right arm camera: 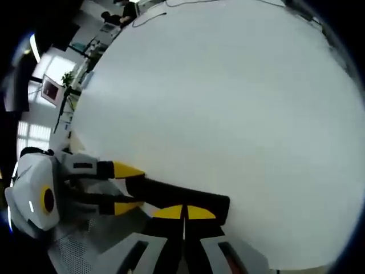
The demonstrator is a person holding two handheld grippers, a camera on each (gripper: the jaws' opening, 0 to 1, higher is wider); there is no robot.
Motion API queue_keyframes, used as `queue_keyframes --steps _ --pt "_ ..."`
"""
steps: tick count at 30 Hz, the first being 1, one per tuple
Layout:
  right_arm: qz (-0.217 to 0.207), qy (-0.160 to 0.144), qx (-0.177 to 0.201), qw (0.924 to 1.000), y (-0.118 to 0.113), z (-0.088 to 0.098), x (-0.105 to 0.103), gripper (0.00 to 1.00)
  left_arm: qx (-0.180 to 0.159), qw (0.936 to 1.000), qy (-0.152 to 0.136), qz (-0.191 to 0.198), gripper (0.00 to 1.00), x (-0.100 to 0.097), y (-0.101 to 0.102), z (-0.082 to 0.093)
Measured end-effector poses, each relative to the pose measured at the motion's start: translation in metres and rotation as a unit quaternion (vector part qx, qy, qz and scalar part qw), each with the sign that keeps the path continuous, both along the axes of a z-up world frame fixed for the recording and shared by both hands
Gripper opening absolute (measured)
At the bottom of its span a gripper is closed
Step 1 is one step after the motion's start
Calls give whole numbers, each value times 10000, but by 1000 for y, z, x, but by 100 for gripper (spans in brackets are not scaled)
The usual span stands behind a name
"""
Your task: Press the specified remote control buttons in sequence, fully releasing each button before pressing the next.
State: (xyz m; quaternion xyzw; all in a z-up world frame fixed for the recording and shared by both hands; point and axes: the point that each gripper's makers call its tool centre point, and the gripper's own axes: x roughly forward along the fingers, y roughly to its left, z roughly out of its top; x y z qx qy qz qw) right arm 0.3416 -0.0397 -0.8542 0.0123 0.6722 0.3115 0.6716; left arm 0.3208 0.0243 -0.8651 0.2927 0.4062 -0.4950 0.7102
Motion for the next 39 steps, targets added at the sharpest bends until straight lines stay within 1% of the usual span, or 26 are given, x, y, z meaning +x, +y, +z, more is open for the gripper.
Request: queue_keyframes --steps 4,8,11,14,16,17,21,24,27,32,33,36,37,38,39 --pt "32 2 -40 10000 0 -1 0 0 8 10000 9 9 25 0 0 0" --pt "49 -62 -88 9999 1 -2 0 0 25 10000 12 -7 25 -1 0 0" --pt "198 -196 -208 9994 1 -2 0 0 34 10000 18 -6 25 0 -1 0" --pt "200 -268 -251 9991 0 -3 1 0 41 10000 30 3 25 0 -1 0" --pt "446 -398 -386 9975 0 -4 2 0 46 10000 45 12 25 0 -1 0" --pt "440 -409 -395 9974 1 -4 2 0 45 10000 55 19 25 0 -1 0" --pt "296 -330 -329 9985 -1 -4 4 0 16 10000 64 38 25 0 -1 1" --pt "275 -307 -281 9988 0 -3 3 0 7 9999 83 91 25 1 -1 1" --pt "105 -293 -170 9994 -1 -2 2 0 -9 9999 47 128 25 1 -1 1" --pt "259 -340 -257 9988 2 -1 1 0 -12 10000 22 79 24 0 -1 1" --pt "250 -337 -174 9990 4 1 2 0 -16 10000 16 64 24 0 -2 1" --pt "-30 -458 319 9984 15 13 10 0 -32 10000 19 -3 24 -2 -4 2" --pt "-75 -437 414 9982 16 15 11 0 -34 10000 23 -23 24 -2 -4 2" --pt "-145 -339 472 9982 17 15 9 0 -33 10000 19 -73 23 -2 -5 2" --pt "-159 -299 470 9983 16 13 9 0 -36 9999 17 -98 23 -3 -5 2"
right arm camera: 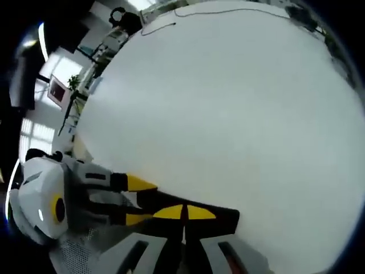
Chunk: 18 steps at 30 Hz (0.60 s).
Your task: Press the specified remote control buttons in sequence, fully releasing each button before pressing the next.
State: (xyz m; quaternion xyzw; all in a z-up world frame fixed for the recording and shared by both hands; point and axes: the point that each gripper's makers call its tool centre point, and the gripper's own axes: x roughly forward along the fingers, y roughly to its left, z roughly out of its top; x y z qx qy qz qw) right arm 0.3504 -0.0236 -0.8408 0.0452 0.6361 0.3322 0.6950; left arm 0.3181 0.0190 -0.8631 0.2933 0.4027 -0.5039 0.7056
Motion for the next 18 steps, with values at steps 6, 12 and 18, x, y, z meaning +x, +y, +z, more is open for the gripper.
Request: queue_keyframes --steps 6,12,18 --pt "185 160 -125 9996 4 -13 -8 0 39 10000 -11 -6 23 -1 0 0" --pt "279 153 -104 9994 9 -13 -10 0 50 10000 -9 17 23 -1 0 0" --pt "352 89 -161 9992 10 -14 -9 0 46 10000 13 17 23 -1 1 -1"
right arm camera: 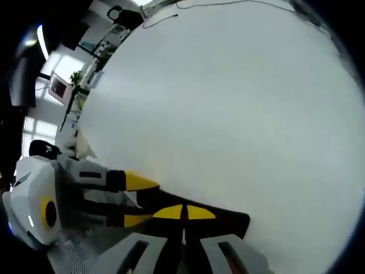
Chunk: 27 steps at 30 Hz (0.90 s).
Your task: Press the specified remote control buttons in sequence, fully releasing each button before pressing the next.
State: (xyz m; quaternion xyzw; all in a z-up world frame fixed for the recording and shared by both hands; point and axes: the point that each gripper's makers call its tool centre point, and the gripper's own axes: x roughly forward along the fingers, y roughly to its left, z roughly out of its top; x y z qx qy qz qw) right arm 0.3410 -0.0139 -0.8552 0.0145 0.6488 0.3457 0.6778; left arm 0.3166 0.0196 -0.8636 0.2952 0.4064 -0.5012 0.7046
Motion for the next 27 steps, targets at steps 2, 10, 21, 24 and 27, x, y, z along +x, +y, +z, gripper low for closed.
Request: queue_keyframes --steps 2,10,21,24,27 --pt "-35 0 18 10000 -1 -1 1 0 19 10000 5 0 23 0 0 0" --pt "-100 -33 82 9999 0 -2 3 0 7 10000 31 54 23 1 0 -1" --pt "150 -108 81 9998 -1 0 -1 0 -95 9999 -41 130 24 0 0 -1" --pt "66 -42 116 9999 -5 4 -4 0 -77 9999 -32 98 24 0 0 -1" --pt "-24 -75 184 9998 -5 6 -1 0 -86 9999 -47 76 24 -1 0 -1"
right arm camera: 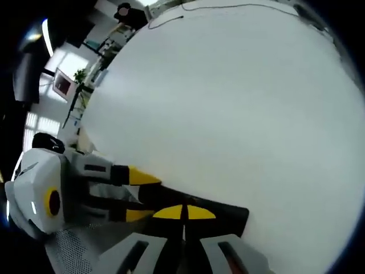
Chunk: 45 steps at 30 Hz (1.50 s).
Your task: Press the specified remote control buttons in sequence, fully releasing each button before pressing the next.
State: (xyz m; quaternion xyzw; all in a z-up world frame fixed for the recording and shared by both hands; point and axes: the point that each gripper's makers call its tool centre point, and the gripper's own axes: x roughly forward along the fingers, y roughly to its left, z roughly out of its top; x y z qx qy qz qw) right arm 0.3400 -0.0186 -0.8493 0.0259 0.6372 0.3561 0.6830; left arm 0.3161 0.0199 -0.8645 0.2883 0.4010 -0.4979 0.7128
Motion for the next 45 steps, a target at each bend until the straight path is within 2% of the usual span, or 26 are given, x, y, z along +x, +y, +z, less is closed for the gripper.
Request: queue_keyframes --steps 3,5,9,13,18,22,24,28,30,33,35,36,41,42,44,45 --pt "-7 312 31 9995 2 -4 -11 0 -52 10000 -8 21 24 0 0 0" --pt "8 302 -24 9995 3 -6 -13 0 -75 10000 -31 -9 24 0 0 0" --pt "92 78 -147 9998 3 -6 -13 0 -122 9999 -52 -24 24 0 0 0" --pt "-214 56 -185 9996 1 -7 -11 0 -131 9999 -51 -73 24 0 -1 0" --pt "-829 439 24 9956 0 -7 -9 0 -94 9997 -8 -225 24 -1 -1 0" --pt "-863 396 -51 9955 -1 -7 -9 0 -30 9989 63 -472 24 0 -2 -1" --pt "-1050 454 -169 9933 0 -6 -8 0 55 9985 72 -543 24 0 -3 -1" --pt "-1161 377 -142 9924 0 -6 -8 0 183 9977 73 -642 25 -1 -3 0" --pt "-1172 389 8 9923 -1 -5 -7 0 213 9971 100 -724 25 -1 -3 0" --pt "-951 310 130 9949 0 -4 -8 0 211 9967 130 -771 25 0 -4 0" --pt "-582 106 -42 9982 -2 -3 -10 0 172 9966 105 -794 25 -1 -4 0" --pt "-470 97 -176 9987 -4 -3 -11 0 146 9967 96 -787 25 -1 -4 0" --pt "-538 134 -88 9984 -6 -3 -10 0 94 9962 119 -857 25 0 -5 1" --pt "-662 331 -304 9968 -15 -5 -10 0 110 9961 126 -871 25 0 -5 1" --pt "-777 173 -63 9968 -11 -2 -4 0 132 9958 130 -892 25 0 -5 0" --pt "-913 221 93 9955 -7 -1 -3 0 135 9959 132 -884 25 0 -5 0"
